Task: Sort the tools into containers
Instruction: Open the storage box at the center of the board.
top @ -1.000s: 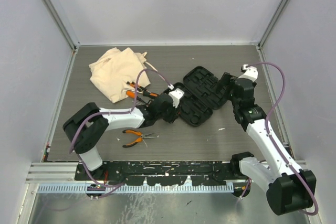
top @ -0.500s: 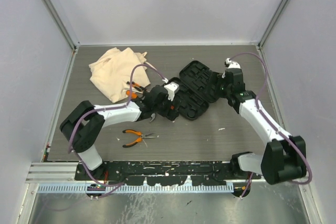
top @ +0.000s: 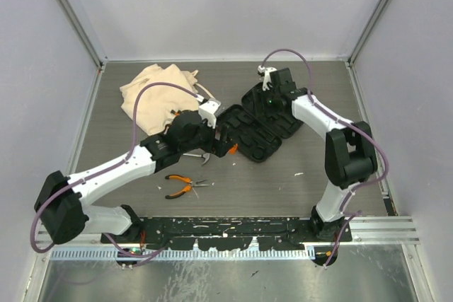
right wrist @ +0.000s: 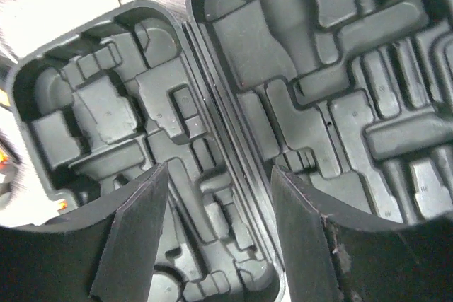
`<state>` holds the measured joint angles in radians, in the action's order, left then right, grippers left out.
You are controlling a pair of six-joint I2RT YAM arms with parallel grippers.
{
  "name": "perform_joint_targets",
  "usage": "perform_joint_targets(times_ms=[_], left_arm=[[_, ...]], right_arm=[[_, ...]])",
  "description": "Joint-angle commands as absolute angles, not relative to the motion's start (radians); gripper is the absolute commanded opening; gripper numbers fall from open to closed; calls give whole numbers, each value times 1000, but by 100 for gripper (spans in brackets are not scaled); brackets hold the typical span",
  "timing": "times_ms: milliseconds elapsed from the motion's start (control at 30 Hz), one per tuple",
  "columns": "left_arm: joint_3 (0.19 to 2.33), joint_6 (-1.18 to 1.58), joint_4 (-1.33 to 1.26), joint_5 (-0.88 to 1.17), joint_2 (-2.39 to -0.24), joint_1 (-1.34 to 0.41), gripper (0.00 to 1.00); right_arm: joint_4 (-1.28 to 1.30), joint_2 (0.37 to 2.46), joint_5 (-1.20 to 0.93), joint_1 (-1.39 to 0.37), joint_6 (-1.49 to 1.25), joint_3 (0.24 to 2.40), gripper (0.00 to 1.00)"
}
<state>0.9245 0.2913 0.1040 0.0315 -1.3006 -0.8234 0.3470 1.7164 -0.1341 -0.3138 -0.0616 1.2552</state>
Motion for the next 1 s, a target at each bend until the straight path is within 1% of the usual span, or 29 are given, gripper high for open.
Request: perform_joint_targets(times_ms=[0,133,367,567,733,867,967], left_arm=[[883,296,188,-25,-1195,-824,82],[861,295,216,-49,-1151,-825,82],[842,300,237,-73,-1114,-824,83],[842,301,242,-81,-1106,-824,83],[841,302,241,-85,-1109,-825,83],[842,309,239,-86,-1115,-824,83],[844,314,240,-92,-1116,-825,83]], right_arm=[[470,1802,-145,-345,67,1391,64],[500,1879,-80,-376,77,1435,59],[494,1937,7,-384,29,1454,54],[486,1936,86,-384,-19,1401,51],[469,1920,84,-384,-35,1357,49],[464,1922,108,-381,-66,1332,43],[421,1902,111,-366,-136,1282,36]])
